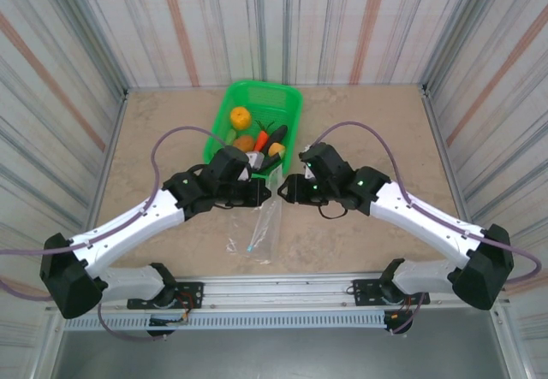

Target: Place the food in the zip-top bag and seal the zipper

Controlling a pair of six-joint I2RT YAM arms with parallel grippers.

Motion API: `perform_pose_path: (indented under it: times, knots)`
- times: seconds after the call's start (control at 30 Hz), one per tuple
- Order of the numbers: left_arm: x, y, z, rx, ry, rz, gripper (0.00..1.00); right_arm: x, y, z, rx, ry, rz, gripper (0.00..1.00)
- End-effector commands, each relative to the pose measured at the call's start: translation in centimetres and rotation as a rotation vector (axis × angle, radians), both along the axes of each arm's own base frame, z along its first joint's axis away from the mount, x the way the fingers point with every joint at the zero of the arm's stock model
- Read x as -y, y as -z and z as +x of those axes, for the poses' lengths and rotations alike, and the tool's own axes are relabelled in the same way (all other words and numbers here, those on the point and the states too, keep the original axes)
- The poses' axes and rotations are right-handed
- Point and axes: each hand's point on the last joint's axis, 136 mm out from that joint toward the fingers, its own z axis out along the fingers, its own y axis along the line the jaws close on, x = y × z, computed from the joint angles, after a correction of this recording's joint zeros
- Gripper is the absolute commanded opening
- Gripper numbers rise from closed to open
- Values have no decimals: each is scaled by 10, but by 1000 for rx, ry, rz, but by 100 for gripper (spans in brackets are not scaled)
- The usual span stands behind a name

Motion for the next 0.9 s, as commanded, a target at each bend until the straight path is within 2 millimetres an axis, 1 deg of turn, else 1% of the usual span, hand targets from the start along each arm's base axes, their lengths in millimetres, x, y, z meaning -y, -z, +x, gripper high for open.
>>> perform_pose_path:
  times: [0.0,0.1,0.17,0.23,0.3,0.4,0.47,0.53,0.6,0.7,0.77,0.87]
  knots:
    - [8,-3,1,-25,9,-45,0,-14,1,-7,-17,-77,-1,56]
    - [4,-6,1,-17,1,-33,0,-14,12,-4,-34,-68,-41,53]
    - [-3,-6,1,-13,-14,2,0,-11,20,-1,-38,-57,-78,47]
    - [-12,-3,1,-9,-31,56,0,-3,26,0,-41,-44,-131,38]
    - [-22,0,1,-2,-42,110,0,4,29,-1,-42,-42,-173,32]
    - [-38,4,1,31,-59,221,0,19,30,-2,-30,-29,-240,16]
    - [-50,4,2,65,-75,324,0,33,32,-2,-19,-18,-313,8]
    - [-59,2,2,91,-76,407,0,45,33,-2,-9,-5,-364,4]
    - [-61,1,0,100,-57,449,0,50,30,-3,-3,0,-378,1]
    - [-55,4,-6,64,-21,439,1,44,23,-4,7,-13,-344,0]
    - [-46,7,-12,26,2,400,9,38,18,-5,19,-18,-326,0]
    - [-38,13,-19,-18,12,353,17,31,10,-6,39,-17,-300,1]
